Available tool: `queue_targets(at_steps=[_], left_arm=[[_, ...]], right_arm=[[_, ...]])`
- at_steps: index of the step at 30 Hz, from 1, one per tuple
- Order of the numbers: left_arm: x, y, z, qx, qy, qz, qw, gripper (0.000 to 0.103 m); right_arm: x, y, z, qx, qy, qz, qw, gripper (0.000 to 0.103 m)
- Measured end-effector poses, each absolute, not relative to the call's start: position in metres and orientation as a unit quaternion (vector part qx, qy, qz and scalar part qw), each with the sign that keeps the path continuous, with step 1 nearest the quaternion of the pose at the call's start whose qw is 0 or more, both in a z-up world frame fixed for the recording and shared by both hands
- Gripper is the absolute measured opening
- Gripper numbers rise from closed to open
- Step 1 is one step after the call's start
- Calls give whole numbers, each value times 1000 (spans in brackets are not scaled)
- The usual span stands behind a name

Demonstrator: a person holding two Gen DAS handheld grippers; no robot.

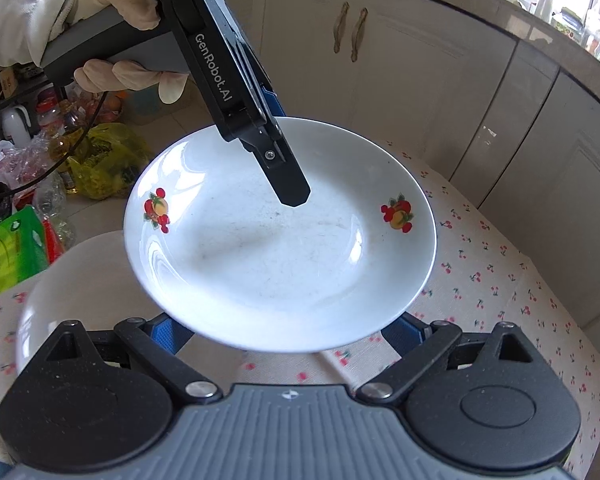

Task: Organize plates and bowls
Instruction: 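Lift the red-flower plate with the left gripper and carry it toward the stack, then lower the red-flower plate onto the stacked plates and open the left gripper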

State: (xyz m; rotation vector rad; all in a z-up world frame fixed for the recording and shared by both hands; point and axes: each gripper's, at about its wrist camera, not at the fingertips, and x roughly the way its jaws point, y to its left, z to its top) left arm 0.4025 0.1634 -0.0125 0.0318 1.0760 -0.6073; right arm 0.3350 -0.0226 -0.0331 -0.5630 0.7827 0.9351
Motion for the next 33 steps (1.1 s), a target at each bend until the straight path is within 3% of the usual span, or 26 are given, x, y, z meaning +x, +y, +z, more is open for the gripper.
queue_targets(at_steps=[15, 33], left_arm=[[319, 150, -20, 15, 507, -286, 813, 79], [290, 135, -55, 11, 525, -300, 797, 79]], right_arm=[[254, -31, -33, -257, 372, 438, 777, 99], [212, -40, -51, -261, 404, 429, 765, 99]])
